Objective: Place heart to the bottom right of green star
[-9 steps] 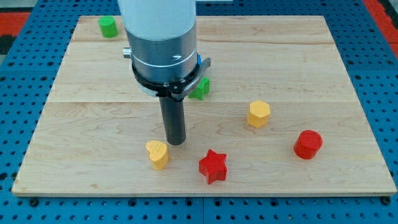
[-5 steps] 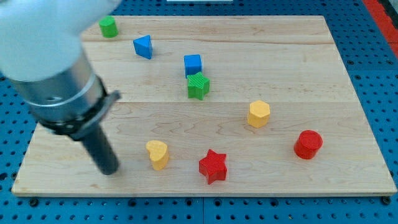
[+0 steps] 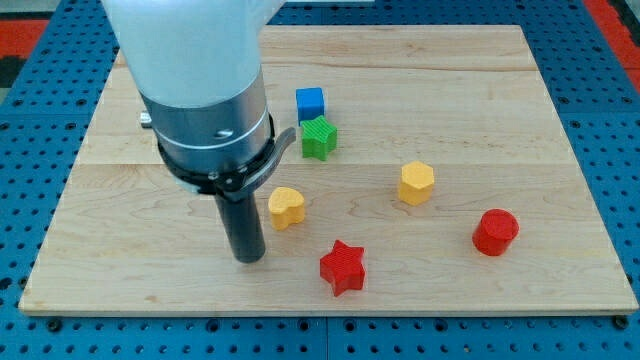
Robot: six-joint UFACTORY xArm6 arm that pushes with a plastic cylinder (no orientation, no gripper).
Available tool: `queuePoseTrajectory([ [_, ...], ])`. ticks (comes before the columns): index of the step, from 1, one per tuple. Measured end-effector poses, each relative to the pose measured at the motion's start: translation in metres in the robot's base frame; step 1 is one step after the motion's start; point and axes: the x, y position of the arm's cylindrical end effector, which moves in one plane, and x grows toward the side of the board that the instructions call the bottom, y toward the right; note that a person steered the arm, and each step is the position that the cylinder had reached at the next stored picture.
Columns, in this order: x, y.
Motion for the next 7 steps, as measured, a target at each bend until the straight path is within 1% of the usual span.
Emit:
queuePoseTrajectory([
  [2, -0.07, 0.045],
  [3, -0.081, 0.047],
  [4, -0.082, 0.052],
  [5, -0.084, 0.076],
  [6, -0.08, 0.087],
  [7, -0.03, 0.015],
])
